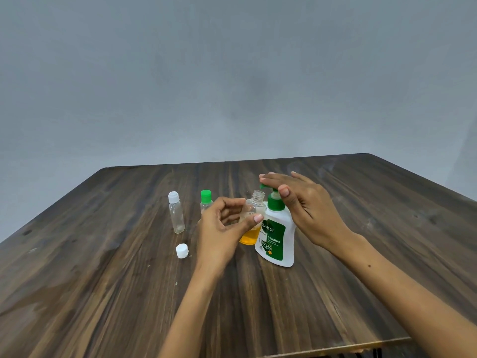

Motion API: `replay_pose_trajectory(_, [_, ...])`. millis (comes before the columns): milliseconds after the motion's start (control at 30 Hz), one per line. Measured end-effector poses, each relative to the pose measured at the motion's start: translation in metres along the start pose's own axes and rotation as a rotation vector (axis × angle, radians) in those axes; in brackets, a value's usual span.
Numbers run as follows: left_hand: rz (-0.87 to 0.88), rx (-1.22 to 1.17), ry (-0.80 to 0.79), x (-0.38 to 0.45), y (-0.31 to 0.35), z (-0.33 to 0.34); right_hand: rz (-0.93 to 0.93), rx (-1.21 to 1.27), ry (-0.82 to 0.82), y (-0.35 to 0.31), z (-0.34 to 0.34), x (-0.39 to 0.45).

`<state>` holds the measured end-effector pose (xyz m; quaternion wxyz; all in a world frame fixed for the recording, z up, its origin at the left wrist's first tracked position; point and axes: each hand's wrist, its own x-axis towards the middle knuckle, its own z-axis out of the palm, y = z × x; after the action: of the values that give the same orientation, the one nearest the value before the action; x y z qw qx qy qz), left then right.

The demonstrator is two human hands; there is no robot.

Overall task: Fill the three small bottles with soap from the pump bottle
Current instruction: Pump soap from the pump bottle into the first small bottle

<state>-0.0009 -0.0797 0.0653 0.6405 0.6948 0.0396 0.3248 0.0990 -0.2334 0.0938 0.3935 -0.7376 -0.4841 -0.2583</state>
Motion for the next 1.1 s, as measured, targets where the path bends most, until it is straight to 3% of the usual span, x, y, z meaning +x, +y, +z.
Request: replay_pose_trajectory(1100, [-0.011,0.011,0.006,-0.0012,0.0023,0.0001,0.011,0.013,0.030,-0.0074,0.0010,0.0024])
